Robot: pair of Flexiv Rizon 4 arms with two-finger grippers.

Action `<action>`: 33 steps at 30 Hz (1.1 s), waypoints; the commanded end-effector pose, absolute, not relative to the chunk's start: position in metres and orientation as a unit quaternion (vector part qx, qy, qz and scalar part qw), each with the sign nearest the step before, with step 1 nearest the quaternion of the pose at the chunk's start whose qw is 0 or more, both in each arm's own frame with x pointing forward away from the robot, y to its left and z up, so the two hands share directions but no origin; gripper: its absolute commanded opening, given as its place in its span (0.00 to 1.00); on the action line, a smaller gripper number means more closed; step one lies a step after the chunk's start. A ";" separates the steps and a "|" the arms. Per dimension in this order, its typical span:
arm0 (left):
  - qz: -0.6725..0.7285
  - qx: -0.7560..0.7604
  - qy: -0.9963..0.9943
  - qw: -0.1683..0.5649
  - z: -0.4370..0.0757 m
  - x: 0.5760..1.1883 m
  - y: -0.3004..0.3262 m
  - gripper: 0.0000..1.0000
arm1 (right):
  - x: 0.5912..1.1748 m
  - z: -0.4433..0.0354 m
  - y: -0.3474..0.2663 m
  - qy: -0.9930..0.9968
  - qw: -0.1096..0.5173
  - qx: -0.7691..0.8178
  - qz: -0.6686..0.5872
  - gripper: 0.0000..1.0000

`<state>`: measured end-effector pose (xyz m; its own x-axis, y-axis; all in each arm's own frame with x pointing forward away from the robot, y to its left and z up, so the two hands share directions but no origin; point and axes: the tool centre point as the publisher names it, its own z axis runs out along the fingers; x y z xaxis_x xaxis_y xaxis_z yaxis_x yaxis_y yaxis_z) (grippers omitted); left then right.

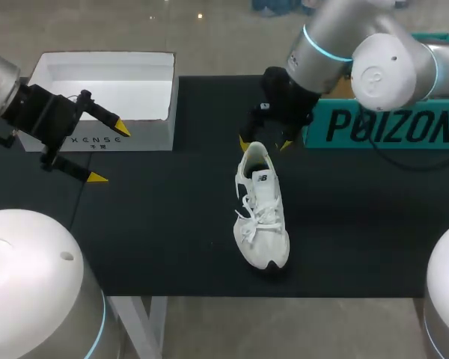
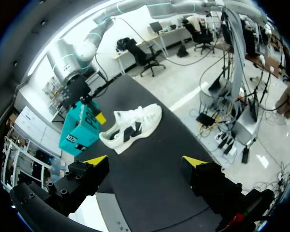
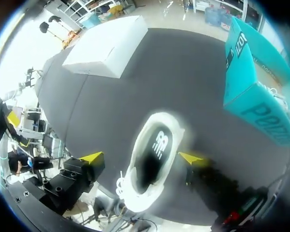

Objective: Take the shoe out of the shoebox, open the shoe tongue, remove and reinsert the insole, then place the shoe into the shoebox

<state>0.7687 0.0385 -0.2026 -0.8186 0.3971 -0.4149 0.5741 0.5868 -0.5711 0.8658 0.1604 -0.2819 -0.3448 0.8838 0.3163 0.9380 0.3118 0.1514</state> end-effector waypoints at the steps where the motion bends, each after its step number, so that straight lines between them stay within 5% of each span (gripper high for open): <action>1: -0.360 0.275 0.883 0.121 -0.202 0.768 0.039 1.00 | 0.872 -0.288 0.166 -0.806 0.070 -0.575 -0.123 0.27; 2: -0.360 0.275 0.883 0.121 -0.202 0.768 0.039 1.00 | 0.873 -0.289 0.166 -0.805 0.070 -0.576 -0.122 0.00; 33: -0.360 0.275 0.883 0.121 -0.202 0.768 0.039 1.00 | 0.851 -0.394 0.177 -0.788 0.062 -0.611 -0.054 0.00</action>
<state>0.7687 0.0385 -0.2026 -0.8186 0.3972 -0.4149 0.5742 0.5867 -0.5710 0.8466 0.1680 -0.3806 -0.2491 0.9531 0.1718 0.9681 0.2497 0.0181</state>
